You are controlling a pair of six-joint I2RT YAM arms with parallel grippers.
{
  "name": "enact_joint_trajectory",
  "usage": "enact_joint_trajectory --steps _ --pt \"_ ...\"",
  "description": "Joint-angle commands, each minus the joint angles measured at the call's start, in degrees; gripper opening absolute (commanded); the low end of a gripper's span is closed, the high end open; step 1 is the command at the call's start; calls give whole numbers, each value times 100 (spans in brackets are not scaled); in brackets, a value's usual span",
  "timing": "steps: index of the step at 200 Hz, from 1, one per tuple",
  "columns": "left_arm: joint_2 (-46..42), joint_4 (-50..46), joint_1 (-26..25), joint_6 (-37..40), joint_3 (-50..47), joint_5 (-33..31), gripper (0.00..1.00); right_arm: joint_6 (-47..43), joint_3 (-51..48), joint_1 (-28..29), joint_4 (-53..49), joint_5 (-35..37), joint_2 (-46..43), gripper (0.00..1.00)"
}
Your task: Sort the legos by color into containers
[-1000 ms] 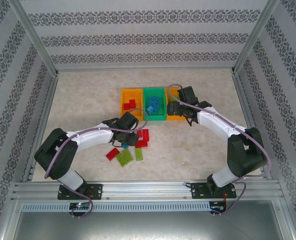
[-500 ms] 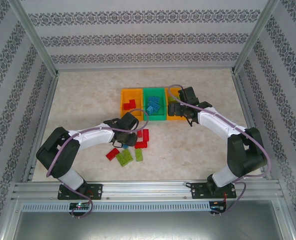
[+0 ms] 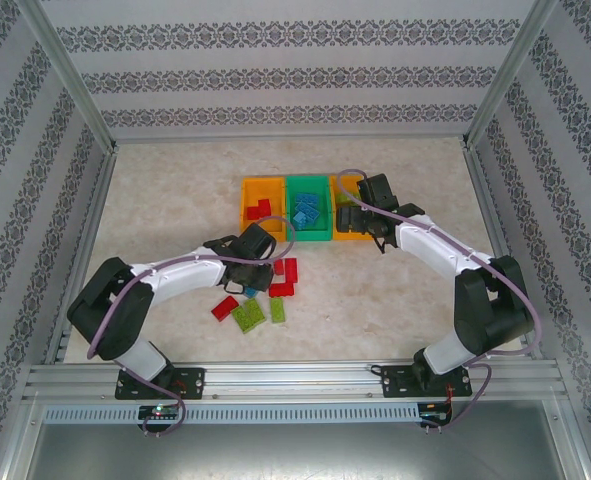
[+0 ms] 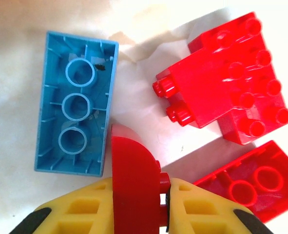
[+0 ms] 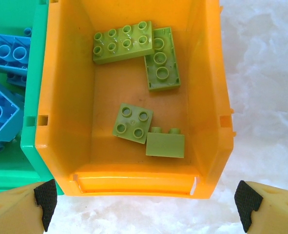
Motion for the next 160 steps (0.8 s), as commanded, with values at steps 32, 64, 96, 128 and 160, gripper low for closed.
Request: enact_joint_trajectory --steps 32,64,96,128,160 --pt "-357 -469 -96 -223 553 -254 26 -35 -189 18 118 -29 -263 97" --pt "-369 -652 -63 -160 981 -638 26 -221 -361 196 259 -53 -386 96" --pt "-119 -767 231 -19 1609 -820 25 -315 -503 538 265 68 -455 95" --pt "409 -700 615 91 2308 -743 26 -152 -692 975 282 389 -547 95" --pt "1081 -644 1054 88 2891 -536 25 138 -793 1232 179 673 -568 95"
